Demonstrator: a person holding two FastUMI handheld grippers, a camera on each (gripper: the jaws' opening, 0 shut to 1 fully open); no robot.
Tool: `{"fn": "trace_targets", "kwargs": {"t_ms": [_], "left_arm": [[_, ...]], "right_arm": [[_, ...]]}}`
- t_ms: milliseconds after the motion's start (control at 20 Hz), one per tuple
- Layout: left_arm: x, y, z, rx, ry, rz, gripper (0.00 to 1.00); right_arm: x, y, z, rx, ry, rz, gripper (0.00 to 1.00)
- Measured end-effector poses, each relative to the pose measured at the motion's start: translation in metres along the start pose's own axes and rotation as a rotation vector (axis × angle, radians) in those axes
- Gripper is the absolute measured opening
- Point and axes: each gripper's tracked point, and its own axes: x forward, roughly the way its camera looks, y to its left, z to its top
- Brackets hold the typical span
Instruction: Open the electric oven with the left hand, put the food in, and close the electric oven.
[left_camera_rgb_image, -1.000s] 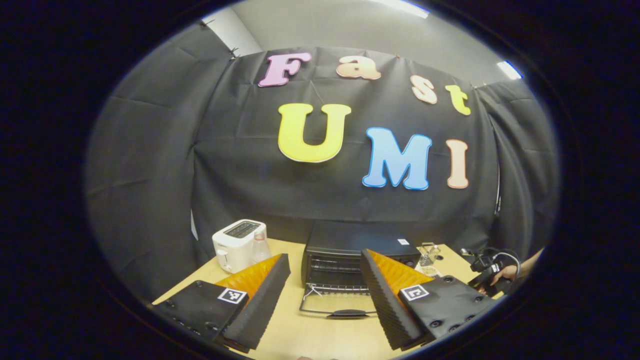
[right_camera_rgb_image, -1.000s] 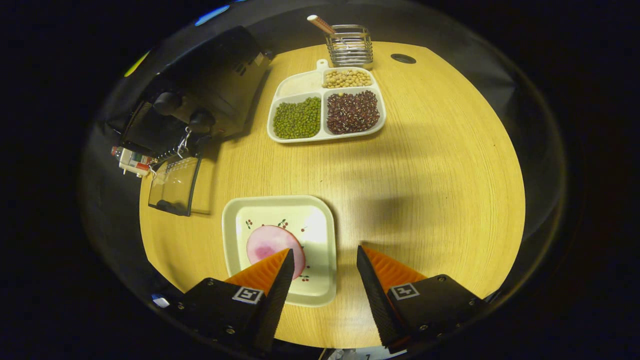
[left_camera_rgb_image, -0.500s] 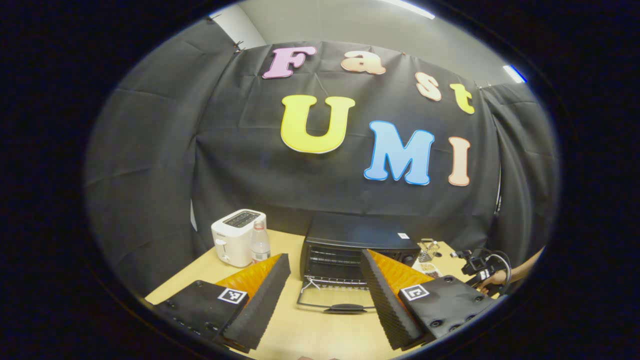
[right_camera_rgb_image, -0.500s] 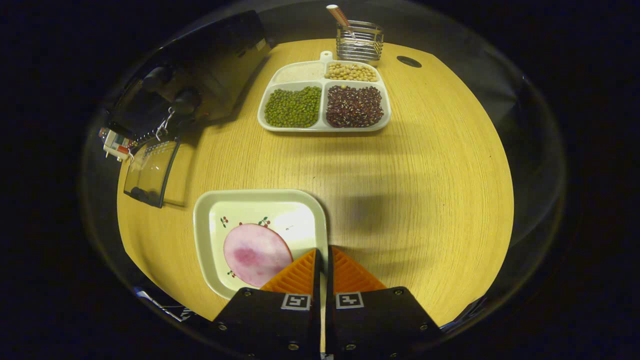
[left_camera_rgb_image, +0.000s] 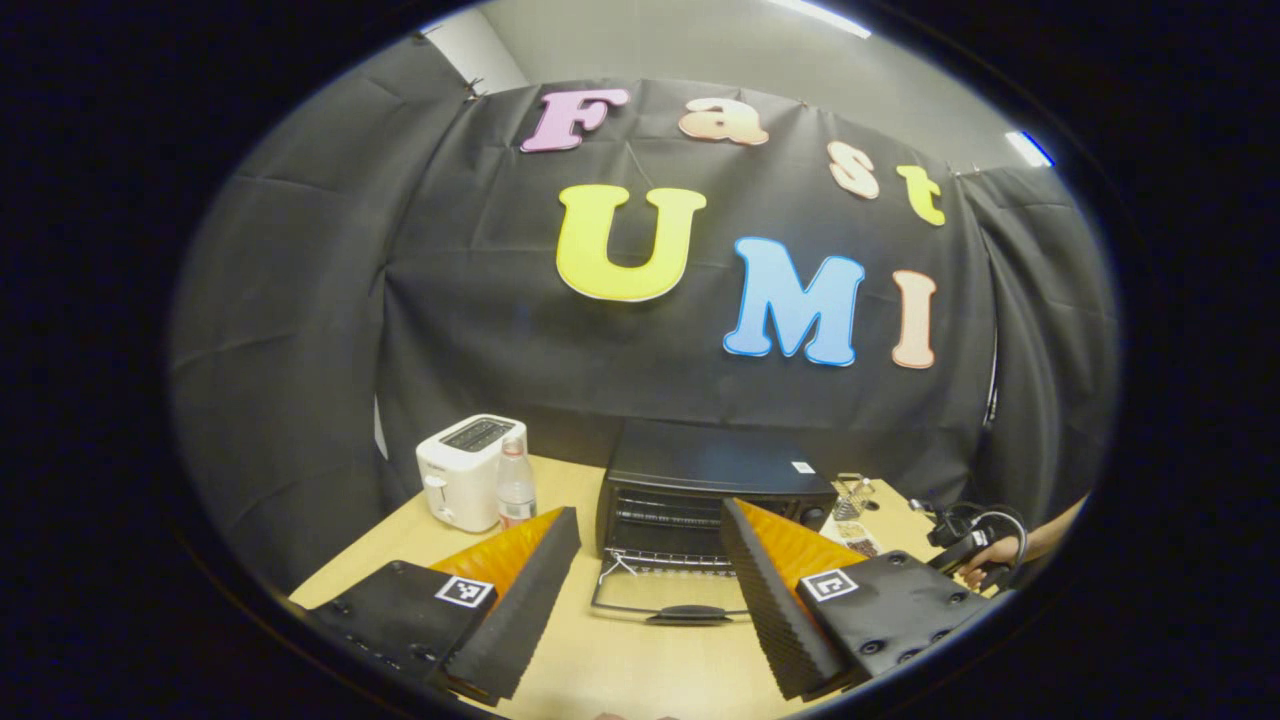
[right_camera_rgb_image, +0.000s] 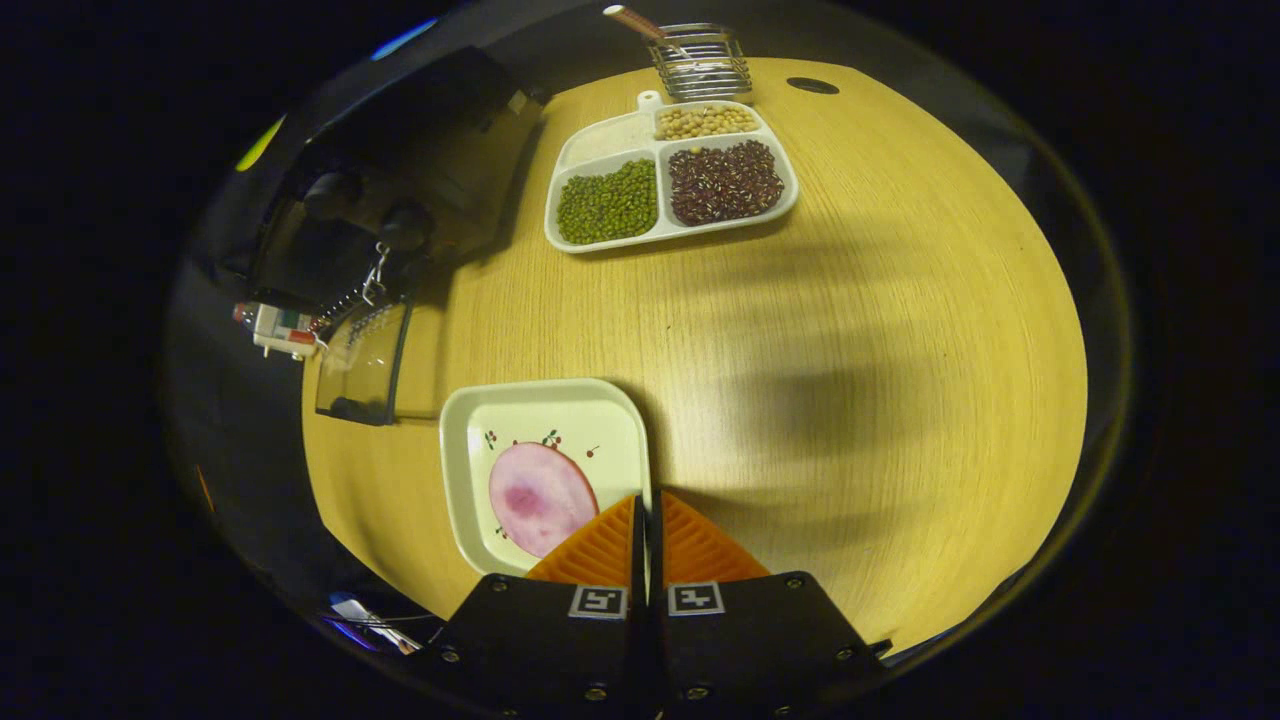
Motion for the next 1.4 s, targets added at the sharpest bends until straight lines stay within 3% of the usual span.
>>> {"fn": "trace_targets", "kwargs": {"t_ms": [200,400,450,650,700,750,900,950,1000,1100,1250,1300,1400], "left_arm": [[0.001,-0.005,-0.002,-0.005,0.006,-0.014,1.0],[0.004,-0.016,0.0,0.015,0.006,-0.043,1.0],[0.004,-0.017,-0.001,0.021,0.007,-0.048,0.96],[0.005,-0.019,-0.003,0.018,0.011,-0.049,0.98],[0.004,-0.018,-0.004,0.017,0.014,-0.046,1.0],[0.004,-0.016,-0.005,0.019,0.016,-0.043,0.96],[0.002,-0.01,-0.004,0.021,0.017,-0.032,1.0],[0.002,-0.008,-0.005,0.019,0.017,-0.026,1.0],[0.001,-0.005,-0.004,0.017,0.018,-0.021,1.0],[0.001,-0.001,-0.006,0.013,0.019,-0.014,1.0],[0.003,-0.003,-0.009,0.01,0.023,-0.021,1.0],[0.004,-0.004,-0.011,0.007,0.029,-0.028,0.96],[0.006,-0.005,-0.014,0.013,0.036,-0.038,0.96]], "right_arm": [[-0.012,0.004,0.0,0.128,-0.034,0.112,0.01],[-0.01,0.002,0.003,0.09,-0.047,0.089,0.0],[-0.01,0.004,0.004,0.062,-0.049,0.083,0.03],[-0.004,0.008,0.005,-0.014,-0.026,0.046,0.25],[0.0,0.01,0.006,-0.009,-0.027,0.04,0.36],[0.003,0.007,0.008,-0.016,-0.021,0.013,0.36],[0.011,0.004,0.008,-0.062,0.002,-0.058,0.36],[0.014,0.003,0.007,-0.069,0.01,-0.083,0.24],[0.013,0.003,0.008,-0.078,0.004,-0.104,0.35],[0.014,-0.004,0.006,-0.127,0.007,-0.191,0.35],[0.011,0.003,0.003,-0.19,-0.01,-0.246,0.17],[0.016,0.003,0.004,-0.194,-0.029,-0.247,0.04],[0.018,0.0,0.003,-0.16,-0.052,-0.225,0.01]]}}
